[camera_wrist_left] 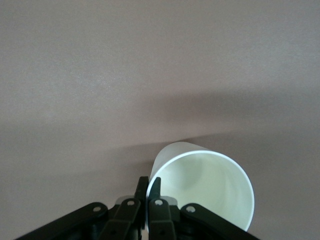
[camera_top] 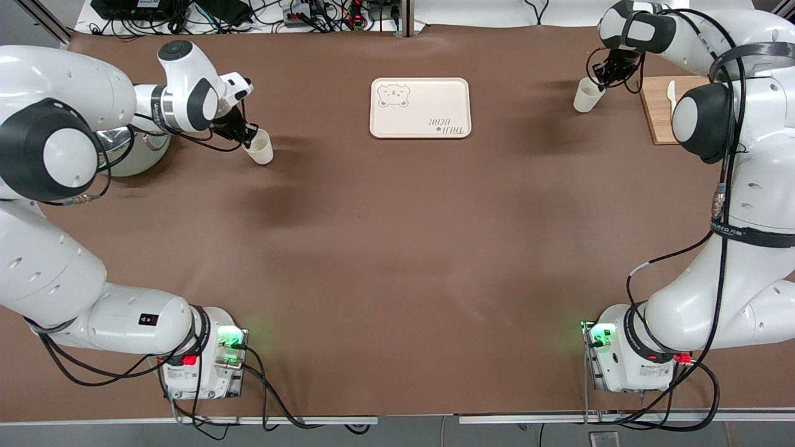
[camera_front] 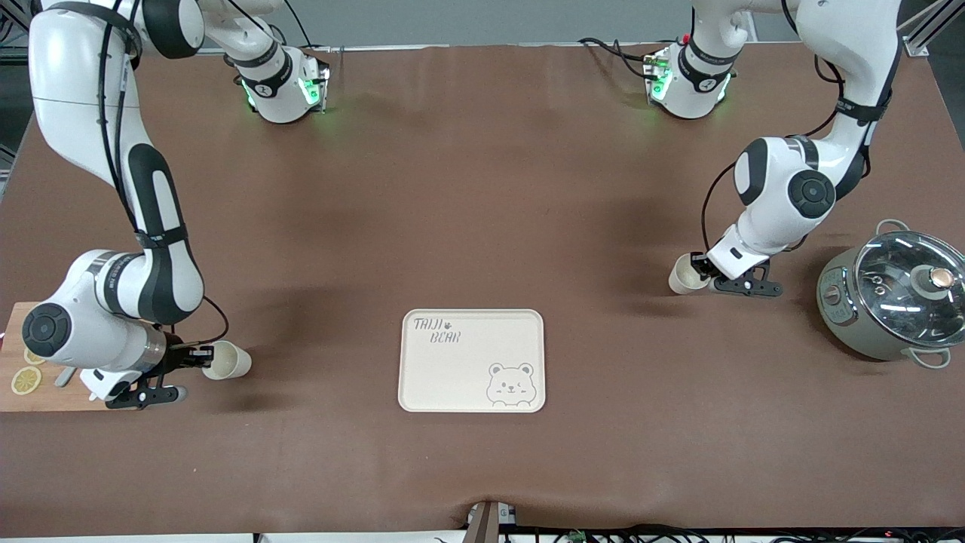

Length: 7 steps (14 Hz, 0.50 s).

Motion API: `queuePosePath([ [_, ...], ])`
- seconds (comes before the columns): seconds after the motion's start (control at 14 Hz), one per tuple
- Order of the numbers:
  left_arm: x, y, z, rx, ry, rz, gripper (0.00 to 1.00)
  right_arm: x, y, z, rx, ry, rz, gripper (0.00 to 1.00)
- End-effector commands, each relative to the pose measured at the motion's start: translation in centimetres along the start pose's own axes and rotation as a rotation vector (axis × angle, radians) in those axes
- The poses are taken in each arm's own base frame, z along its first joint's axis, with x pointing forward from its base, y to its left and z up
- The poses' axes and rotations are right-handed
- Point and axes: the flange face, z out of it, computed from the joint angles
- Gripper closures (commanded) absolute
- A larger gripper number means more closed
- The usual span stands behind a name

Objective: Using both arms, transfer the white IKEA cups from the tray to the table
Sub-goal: 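Lower the cups onto the table and open both grippers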

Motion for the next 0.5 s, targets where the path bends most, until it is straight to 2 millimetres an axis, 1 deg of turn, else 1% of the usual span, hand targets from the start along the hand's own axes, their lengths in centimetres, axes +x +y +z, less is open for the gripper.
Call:
queuePosePath([
  [0.0, 0.0, -0.2, 0.2, -0.01, 0.019, 0.013, 1.0, 0.0, 0.2, 0.5, 0.034, 0.002, 0.003, 0.64],
  [0.07, 0.2, -0.2, 0.1, -0.01, 0.022, 0.031, 0.61, 0.0, 0.0, 0.4, 0.033, 0.002, 0.002, 0.44],
  [0.14, 0.1, -0.2, 0.1, -0.01, 0.021, 0.051, 0.01, 0.1, 0.0, 0.4, 0.033, 0.0, 0.003, 0.11],
  [0.21, 0.1, -0.2, -0.1, -0.01, 0.024, 0.056, 0.0, 0.1, -0.1, 0.2, 0.034, 0.001, 0.0, 0.0],
  [0.29, 0.2, -0.3, -0.4, -0.01, 0.025, 0.047, 0.0, 0.0, 0.1, -0.1, 0.036, -0.001, 0.005, 0.0],
  [0.36, 0.4, -0.2, -1.1, -0.011, 0.028, 0.039, 0.0, 0.0, -0.2, -0.3, 0.04, -0.008, 0.01, 0.0],
  [0.43, 0.8, -0.3, -2.7, -0.017, 0.007, 0.032, 0.0, -0.1, -0.1, -1.2, 0.044, -0.007, 0.012, 0.0],
])
